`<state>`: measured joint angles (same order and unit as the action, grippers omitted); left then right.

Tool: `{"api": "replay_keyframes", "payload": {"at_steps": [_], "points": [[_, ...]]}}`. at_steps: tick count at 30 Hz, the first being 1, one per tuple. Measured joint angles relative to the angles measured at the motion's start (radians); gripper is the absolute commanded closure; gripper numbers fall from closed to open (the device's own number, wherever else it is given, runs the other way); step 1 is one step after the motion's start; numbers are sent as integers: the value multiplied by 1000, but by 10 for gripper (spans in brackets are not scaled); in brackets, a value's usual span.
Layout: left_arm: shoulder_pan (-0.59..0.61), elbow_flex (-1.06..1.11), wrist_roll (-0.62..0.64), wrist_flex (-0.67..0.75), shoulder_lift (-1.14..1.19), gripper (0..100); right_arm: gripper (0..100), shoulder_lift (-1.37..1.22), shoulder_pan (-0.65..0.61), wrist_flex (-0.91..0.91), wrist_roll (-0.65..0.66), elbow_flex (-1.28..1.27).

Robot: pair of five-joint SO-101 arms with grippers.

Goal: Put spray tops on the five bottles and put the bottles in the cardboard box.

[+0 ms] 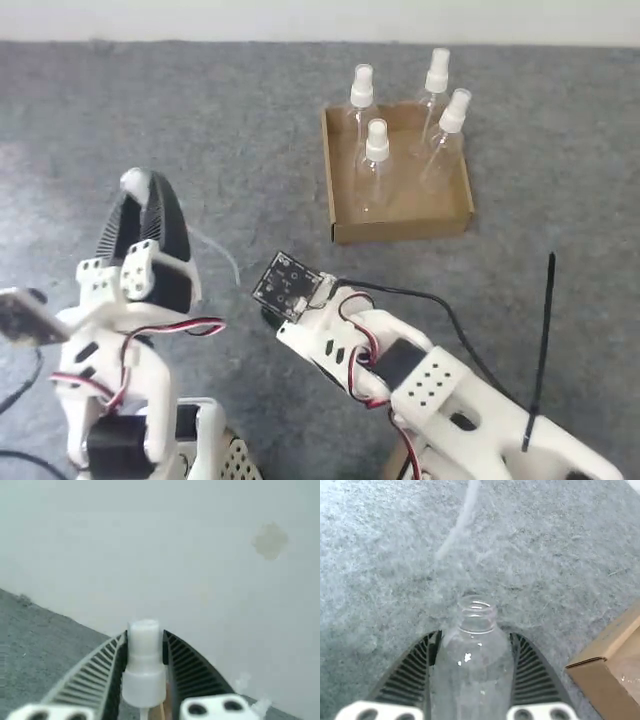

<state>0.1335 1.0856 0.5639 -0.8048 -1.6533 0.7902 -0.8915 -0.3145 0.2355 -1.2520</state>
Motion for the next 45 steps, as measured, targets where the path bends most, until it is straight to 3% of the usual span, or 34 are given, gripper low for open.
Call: {"api": "replay_keyframes", "payload": {"at_steps": [13, 33, 38, 45], "points": [[-100, 11, 0, 64, 152, 987, 992, 143, 0, 0, 0, -52], [-104, -38, 0, 81, 187, 987, 992, 143, 0, 0, 0, -55], [-104, -25, 0, 143, 181, 987, 992, 143, 0, 0, 0, -55], [-199, 43, -2, 149, 186, 987, 992, 143, 0, 0, 0, -55]]}}
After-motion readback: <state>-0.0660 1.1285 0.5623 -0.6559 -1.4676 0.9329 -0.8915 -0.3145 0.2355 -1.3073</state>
